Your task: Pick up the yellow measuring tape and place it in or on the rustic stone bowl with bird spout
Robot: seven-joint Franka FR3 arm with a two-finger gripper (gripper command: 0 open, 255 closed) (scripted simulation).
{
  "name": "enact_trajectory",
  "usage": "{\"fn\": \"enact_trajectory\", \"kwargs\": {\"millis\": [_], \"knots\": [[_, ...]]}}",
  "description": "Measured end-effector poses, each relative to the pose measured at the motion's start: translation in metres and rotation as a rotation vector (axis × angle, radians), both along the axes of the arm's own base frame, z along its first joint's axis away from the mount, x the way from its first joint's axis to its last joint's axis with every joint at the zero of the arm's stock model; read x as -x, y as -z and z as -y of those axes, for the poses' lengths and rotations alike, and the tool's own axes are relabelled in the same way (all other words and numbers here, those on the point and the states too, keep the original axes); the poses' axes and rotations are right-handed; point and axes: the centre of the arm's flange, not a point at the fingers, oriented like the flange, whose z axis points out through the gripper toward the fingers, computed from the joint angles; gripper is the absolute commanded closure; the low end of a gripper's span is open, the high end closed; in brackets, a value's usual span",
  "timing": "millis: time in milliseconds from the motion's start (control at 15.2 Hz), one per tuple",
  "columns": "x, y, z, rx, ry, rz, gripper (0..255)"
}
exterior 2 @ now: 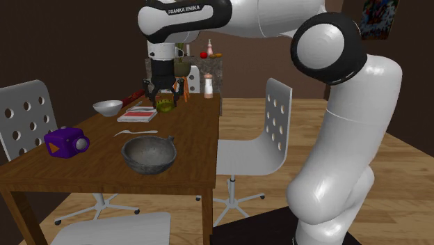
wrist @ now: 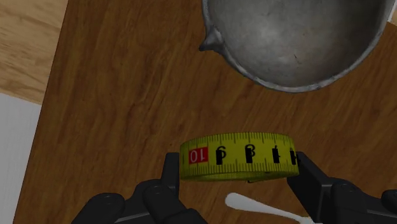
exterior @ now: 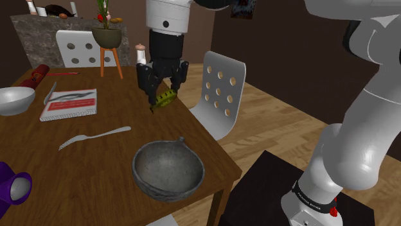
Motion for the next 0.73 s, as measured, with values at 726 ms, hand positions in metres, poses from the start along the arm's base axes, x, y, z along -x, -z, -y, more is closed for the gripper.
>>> {"fn": "enact_trajectory", "kwargs": {"millis": [726], "knots": [[0.114,0.007,-0.056,0.001,0.001,0.000,255]]}}
